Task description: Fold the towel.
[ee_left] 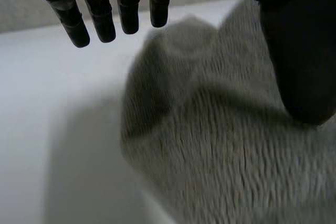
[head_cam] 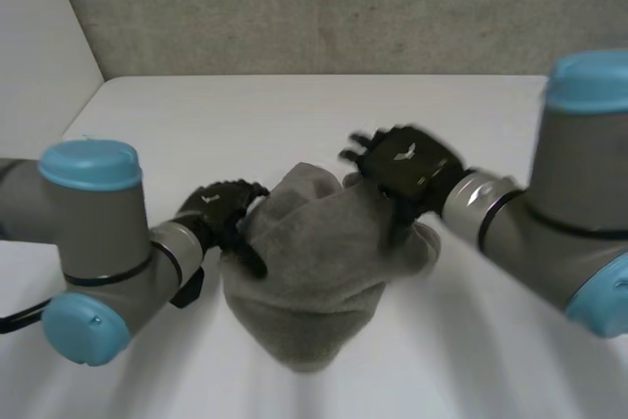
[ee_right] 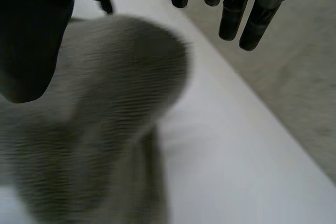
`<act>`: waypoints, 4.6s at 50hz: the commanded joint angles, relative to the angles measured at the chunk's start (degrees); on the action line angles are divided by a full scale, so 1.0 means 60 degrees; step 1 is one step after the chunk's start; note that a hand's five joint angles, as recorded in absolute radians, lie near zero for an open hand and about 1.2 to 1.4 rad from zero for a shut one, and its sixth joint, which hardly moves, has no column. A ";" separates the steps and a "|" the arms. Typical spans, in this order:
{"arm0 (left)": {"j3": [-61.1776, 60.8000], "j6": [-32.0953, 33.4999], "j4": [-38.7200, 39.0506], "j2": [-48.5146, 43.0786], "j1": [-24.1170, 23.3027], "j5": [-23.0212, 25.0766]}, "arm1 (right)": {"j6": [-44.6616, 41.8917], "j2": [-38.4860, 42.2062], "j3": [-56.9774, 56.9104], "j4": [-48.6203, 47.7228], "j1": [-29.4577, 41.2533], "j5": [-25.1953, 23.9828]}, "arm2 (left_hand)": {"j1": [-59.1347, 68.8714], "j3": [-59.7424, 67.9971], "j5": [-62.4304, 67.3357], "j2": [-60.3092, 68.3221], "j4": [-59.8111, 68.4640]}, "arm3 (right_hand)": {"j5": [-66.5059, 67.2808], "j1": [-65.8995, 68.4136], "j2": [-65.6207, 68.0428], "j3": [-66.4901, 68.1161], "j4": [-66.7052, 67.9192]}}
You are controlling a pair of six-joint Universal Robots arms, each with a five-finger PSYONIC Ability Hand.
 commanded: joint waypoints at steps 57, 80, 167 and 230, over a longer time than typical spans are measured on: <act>-0.2186 0.2019 0.4309 0.4862 0.0006 0.0859 | -0.0573 -0.2438 0.0276 -0.0876 -0.0319 -0.1083 | -0.1033 -0.0470 -0.0536 -0.0599 -0.0531 | -0.0601 -0.0941 -0.0847 -0.0222 -0.0551; -0.0604 0.2634 0.2603 0.2266 0.0241 0.0874 | 0.0187 -0.0888 -0.0486 0.0091 -0.0348 0.0160 | -0.1000 -0.0470 -0.0536 -0.0566 -0.0531 | -0.0601 -0.0941 -0.0847 -0.0222 -0.0551; 0.0823 0.1037 0.1810 0.3189 0.0914 0.1709 | 0.1757 -0.1501 -0.0927 -0.3019 -0.1111 -0.1458 | 1.0687 -0.0470 1.1130 1.1121 -0.0531 | 1.1065 1.2392 1.2486 -0.0222 -0.0551; 0.4582 0.6618 -0.3315 -0.2641 0.1017 0.3775 | 0.3076 -0.1076 0.6180 -0.3630 -0.2487 -0.1054 | 0.2392 -0.0470 0.2835 0.2826 -0.0531 | 0.2788 0.4114 0.4209 -0.0222 -0.0551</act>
